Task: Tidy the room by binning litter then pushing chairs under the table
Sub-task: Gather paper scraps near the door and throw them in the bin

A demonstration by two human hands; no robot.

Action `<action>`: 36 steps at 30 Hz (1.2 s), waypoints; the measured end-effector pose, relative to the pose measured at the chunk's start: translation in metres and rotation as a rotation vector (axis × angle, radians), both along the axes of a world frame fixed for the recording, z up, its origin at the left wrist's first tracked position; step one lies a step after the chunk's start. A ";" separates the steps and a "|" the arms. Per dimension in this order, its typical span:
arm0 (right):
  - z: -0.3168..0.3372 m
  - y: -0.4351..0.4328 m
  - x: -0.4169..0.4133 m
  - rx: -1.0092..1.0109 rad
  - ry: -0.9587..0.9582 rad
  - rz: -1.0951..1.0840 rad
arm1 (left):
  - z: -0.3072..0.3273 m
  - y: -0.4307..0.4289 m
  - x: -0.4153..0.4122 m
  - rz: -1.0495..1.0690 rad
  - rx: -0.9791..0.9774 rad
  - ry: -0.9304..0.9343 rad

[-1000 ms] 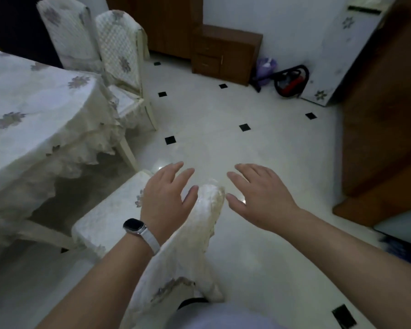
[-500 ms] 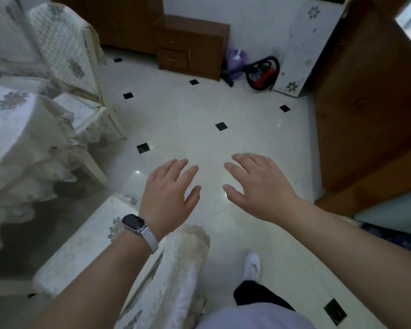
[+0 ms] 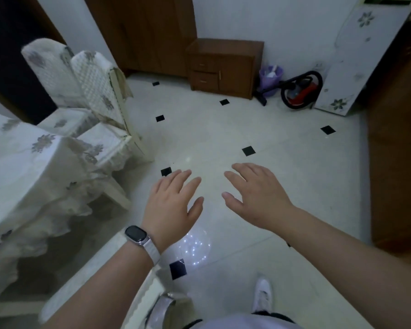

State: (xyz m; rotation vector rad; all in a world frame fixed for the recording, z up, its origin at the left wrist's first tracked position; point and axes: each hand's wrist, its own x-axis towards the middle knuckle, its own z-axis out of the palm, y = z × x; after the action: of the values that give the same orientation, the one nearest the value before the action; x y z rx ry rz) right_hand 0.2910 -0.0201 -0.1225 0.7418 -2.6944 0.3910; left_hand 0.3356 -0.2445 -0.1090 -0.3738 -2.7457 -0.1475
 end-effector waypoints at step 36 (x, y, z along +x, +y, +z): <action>0.036 -0.169 -0.480 0.121 0.068 0.115 | 0.000 -0.177 -0.462 0.139 0.073 0.060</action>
State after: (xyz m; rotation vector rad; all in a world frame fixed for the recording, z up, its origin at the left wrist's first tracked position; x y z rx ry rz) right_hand -0.1887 -0.1895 -0.0861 0.9309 -2.6378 0.2265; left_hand -0.1266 -0.4220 -0.1086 -0.1637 -2.6873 -0.1963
